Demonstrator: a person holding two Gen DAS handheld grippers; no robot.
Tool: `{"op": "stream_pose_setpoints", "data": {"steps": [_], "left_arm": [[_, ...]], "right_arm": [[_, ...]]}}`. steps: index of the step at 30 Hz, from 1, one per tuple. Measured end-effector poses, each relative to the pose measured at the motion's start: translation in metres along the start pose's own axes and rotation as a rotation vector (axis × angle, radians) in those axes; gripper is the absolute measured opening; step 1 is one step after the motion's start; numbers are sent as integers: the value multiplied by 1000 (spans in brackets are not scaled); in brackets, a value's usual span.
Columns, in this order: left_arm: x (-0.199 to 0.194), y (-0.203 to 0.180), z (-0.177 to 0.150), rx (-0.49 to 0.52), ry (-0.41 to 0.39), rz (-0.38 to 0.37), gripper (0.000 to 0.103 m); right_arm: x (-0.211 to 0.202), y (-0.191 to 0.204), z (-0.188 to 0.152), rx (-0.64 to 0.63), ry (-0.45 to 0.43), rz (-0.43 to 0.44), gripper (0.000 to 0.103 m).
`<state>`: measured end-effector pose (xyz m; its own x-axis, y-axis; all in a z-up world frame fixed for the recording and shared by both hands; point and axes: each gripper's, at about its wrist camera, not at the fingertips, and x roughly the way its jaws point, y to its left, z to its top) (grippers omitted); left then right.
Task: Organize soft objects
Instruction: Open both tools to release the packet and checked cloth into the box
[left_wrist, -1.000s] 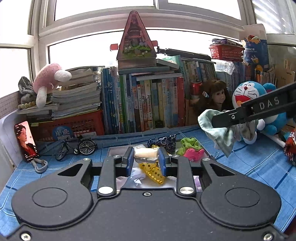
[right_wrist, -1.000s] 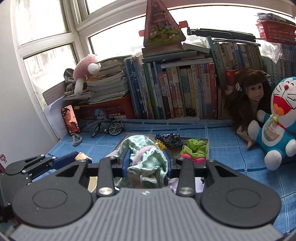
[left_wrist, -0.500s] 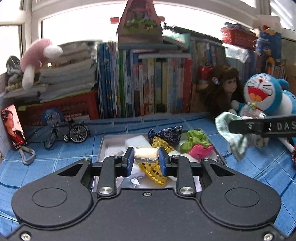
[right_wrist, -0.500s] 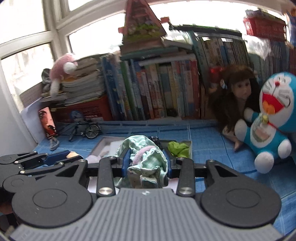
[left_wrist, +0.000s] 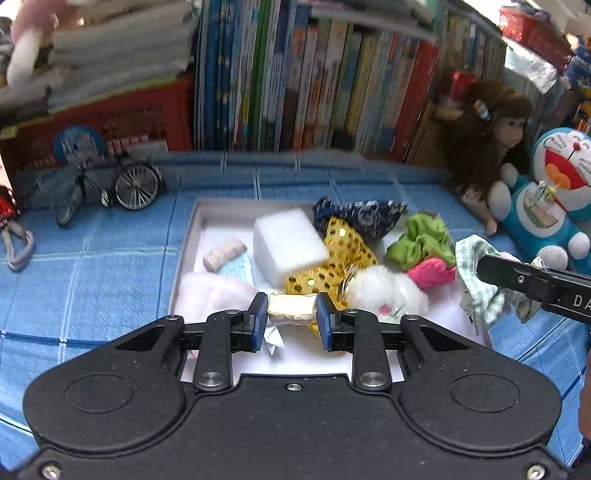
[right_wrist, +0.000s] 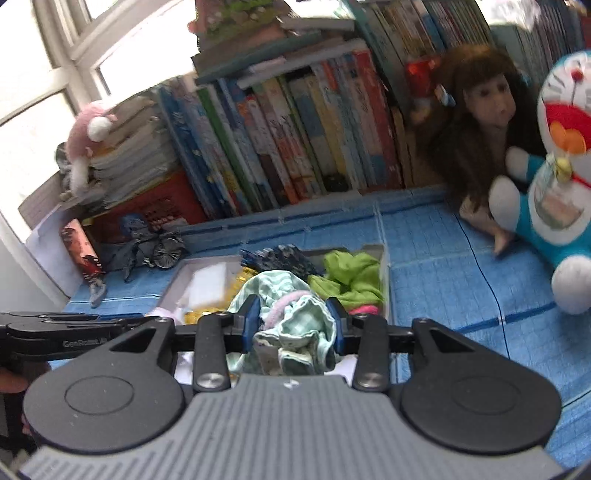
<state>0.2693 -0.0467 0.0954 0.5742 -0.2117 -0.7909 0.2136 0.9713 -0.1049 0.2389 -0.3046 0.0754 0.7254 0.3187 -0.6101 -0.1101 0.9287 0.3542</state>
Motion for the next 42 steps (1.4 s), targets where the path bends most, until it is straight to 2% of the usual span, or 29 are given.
{"op": "stream_pose_setpoints", "data": {"steps": [5, 10, 24, 32, 34, 38, 42], "left_arm": [[18, 0, -1, -17, 61, -9, 27], [29, -7, -2, 10, 102, -7, 27], [40, -10, -5, 8, 136, -2, 27], [38, -10, -6, 2, 130, -10, 43], [36, -10, -7, 3, 120, -9, 46], [29, -11, -7, 5, 103, -16, 51], [20, -11, -8, 11, 83, -14, 53]], "right_arm": [[13, -6, -5, -16, 15, -10, 44], [26, -11, -8, -3, 36, -1, 44], [44, -12, -19, -38, 83, 35, 44], [42, -9, -19, -48, 79, 60, 50], [39, -8, -19, -48, 67, 71, 54], [33, -4, -18, -52, 54, 76, 64], [26, -1, -16, -54, 35, 76, 66]]}}
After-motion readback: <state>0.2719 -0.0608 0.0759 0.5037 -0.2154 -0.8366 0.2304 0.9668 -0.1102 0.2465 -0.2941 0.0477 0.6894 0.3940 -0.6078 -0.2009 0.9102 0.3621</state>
